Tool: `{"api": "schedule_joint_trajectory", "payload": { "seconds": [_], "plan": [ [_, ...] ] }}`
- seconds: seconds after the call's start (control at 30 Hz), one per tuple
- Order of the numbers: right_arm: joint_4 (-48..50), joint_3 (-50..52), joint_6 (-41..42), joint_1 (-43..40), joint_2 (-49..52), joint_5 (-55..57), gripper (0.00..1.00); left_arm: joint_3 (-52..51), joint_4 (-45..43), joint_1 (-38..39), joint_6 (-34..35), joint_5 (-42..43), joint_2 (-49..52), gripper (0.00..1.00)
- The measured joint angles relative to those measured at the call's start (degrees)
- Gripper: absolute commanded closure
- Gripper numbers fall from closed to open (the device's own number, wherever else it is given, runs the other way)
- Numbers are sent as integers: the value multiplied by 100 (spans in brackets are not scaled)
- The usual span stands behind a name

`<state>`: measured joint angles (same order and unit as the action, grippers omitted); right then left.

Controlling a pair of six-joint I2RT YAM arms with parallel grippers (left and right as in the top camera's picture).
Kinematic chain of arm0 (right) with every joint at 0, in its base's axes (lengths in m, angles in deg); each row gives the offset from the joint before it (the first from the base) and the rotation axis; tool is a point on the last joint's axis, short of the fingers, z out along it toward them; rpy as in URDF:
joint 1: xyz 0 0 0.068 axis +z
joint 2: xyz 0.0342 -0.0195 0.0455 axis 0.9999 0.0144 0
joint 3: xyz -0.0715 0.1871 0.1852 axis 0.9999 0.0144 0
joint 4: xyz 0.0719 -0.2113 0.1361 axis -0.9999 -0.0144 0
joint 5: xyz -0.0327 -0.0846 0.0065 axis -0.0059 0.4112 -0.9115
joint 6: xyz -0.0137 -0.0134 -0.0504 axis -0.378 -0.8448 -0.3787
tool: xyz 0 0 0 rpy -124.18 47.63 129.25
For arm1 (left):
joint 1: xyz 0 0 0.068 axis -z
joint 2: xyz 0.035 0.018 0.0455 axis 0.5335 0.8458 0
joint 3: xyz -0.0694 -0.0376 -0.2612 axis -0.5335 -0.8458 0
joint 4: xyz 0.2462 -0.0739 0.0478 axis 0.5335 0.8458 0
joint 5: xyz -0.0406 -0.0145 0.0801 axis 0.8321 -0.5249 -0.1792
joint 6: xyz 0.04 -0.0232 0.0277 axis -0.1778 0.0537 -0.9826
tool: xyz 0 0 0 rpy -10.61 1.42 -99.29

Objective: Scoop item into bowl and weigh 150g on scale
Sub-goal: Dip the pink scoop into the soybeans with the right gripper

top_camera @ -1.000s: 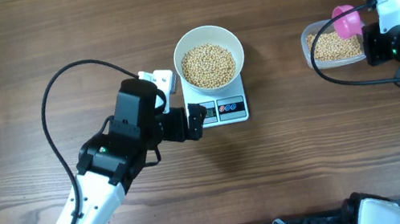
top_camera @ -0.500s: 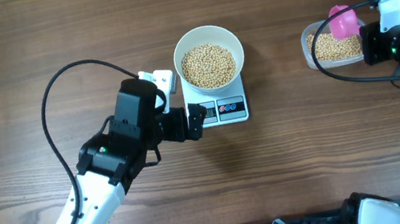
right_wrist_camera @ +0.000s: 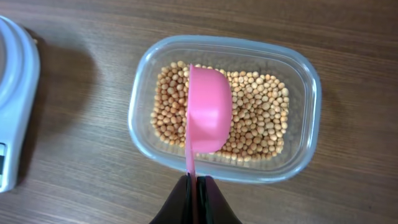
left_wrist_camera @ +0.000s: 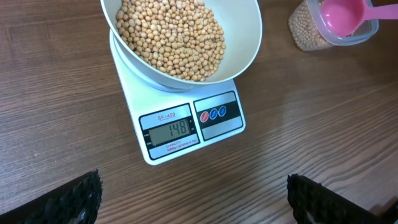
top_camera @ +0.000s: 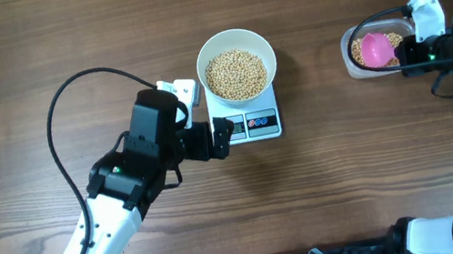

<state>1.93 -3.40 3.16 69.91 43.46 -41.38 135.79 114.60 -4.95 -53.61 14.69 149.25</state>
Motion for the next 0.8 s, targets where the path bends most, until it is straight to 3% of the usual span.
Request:
{"api": "schedule_joint_trajectory", "payload": {
  "seconds": [0.6,0.8],
  "plan": [
    [28,0,-42,380,105,-83,96,0,2,0,0,-2,0,0],
    [22,0,-42,380,103,374,96,0,2,0,0,0,0,0]
  ]
}}
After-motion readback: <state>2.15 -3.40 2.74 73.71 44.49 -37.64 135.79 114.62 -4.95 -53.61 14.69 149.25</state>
